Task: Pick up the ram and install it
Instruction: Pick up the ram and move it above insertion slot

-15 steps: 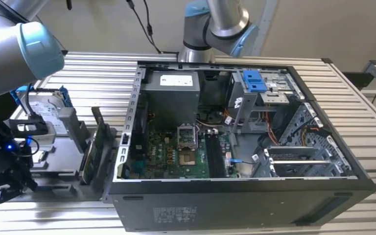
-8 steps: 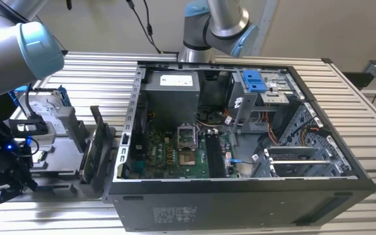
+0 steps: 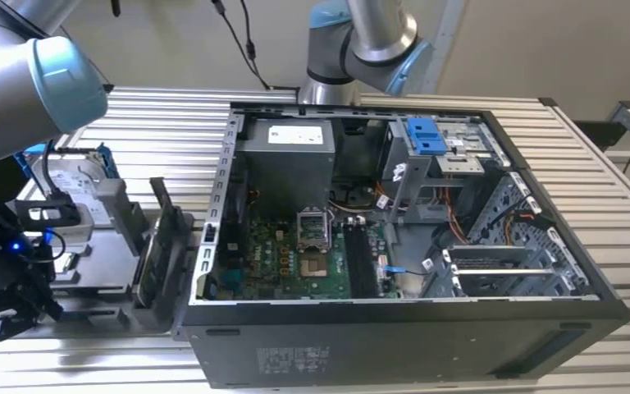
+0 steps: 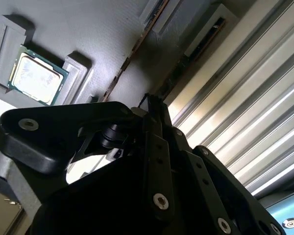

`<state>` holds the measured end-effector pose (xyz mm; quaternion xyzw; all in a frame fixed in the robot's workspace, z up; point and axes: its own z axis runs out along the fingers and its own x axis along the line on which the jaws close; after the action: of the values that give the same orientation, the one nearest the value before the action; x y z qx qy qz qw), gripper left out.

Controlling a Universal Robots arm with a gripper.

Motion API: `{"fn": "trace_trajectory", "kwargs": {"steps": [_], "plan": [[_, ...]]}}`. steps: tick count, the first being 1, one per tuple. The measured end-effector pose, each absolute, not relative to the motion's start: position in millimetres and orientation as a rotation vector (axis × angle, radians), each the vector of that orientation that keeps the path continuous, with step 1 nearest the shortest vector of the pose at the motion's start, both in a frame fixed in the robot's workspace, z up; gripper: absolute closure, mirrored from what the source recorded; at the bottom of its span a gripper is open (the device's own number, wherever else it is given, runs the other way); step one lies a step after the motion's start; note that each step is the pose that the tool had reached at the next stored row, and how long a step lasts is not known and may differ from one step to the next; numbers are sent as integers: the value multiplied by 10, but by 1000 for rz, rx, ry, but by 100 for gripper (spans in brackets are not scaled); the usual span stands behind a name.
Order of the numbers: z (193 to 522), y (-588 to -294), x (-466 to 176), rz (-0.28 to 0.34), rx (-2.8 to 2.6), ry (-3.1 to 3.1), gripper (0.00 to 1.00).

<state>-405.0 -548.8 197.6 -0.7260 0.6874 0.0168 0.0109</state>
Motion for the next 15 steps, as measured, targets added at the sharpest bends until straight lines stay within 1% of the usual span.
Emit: {"fn": "trace_trajectory", "kwargs": {"steps": [7, 15], "plan": [[2066, -5488, -4050, 53, -2265, 2145, 86], [2415, -5488, -4050, 53, -2265, 2145, 86]]}}
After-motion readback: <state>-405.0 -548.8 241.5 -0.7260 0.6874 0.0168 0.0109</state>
